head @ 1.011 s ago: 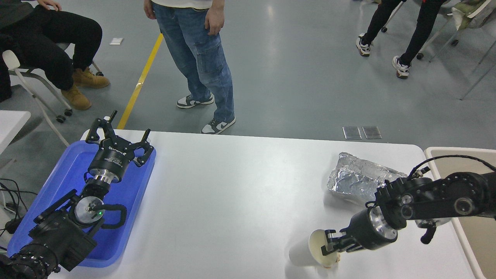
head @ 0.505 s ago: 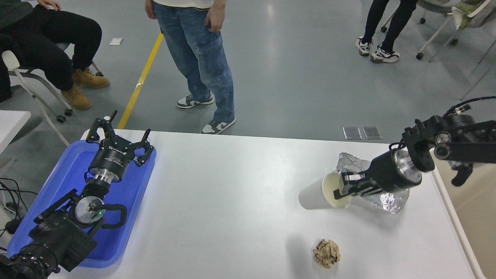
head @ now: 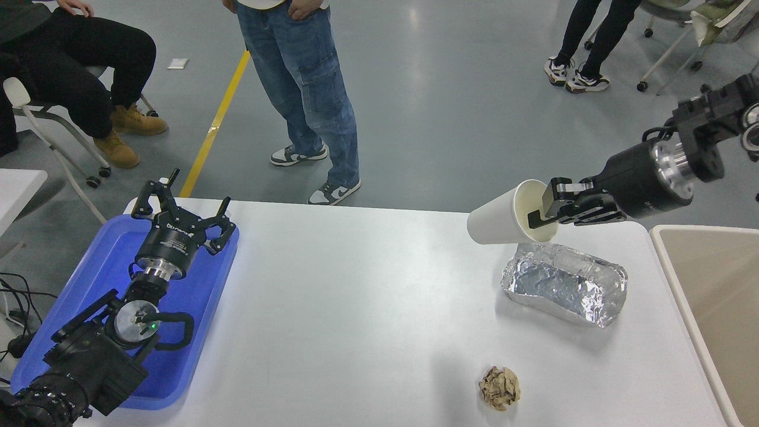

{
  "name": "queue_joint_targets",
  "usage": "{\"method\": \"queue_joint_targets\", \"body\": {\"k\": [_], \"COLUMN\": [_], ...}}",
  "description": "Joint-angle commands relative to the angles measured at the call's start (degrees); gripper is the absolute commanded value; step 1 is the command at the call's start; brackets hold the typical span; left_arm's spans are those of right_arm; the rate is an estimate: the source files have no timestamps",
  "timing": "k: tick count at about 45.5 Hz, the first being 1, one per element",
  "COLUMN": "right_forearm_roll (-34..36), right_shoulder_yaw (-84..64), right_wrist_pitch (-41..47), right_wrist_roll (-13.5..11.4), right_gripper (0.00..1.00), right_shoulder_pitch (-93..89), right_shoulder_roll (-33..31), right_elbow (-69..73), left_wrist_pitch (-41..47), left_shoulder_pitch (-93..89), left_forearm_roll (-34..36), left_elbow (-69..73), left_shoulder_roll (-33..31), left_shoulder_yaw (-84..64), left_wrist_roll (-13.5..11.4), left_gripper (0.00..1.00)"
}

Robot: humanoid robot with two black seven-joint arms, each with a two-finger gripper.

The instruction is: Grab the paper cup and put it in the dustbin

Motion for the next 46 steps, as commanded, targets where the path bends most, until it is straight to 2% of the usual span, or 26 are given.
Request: {"method": "queue_joint_targets", "body": {"k": [1,10,25,37,46], "right_forearm_roll": [0.20,0.64,9.25,16.28,17.25], "right_shoulder_yaw": [-0.05,0.04,0.30,0.47,0.74], "right_wrist_pitch": [0.72,-0.24,-1.38,-7.62,-14.39], "right_wrist_roll": [0.01,0.01,0.01,-0.08,-0.25], "right_gripper": [0.00,0.00,0.00,0.00,0.00], "right_shoulder_pitch": [0.42,-4.58,-18.64,-32.70,-40.53], "right_shoulder_roll": [-0.92,-0.83,-0.75,-0.31,-0.31], "right_elbow": [-0.21,-9.07,-36.93,-52.41,-57.07], "left_wrist_pitch": [0.00,0.00,0.00,0.00,0.00], "left_shoulder_pitch": [0.00,0.00,0.00,0.00,0.00], "left_forearm_roll": [0.00,0.00,0.00,0.00,0.00], "left_elbow": [0.00,0.00,0.00,0.00,0.00], "left_shoulder_roll": [0.00,0.00,0.00,0.00,0.00], "left_shoulder_yaw": [0.00,0.00,0.00,0.00,0.00], "left_wrist_roll": [0.00,0.00,0.00,0.00,0.00], "left_gripper": [1.00,1.00,1.00,1.00,1.00]}}
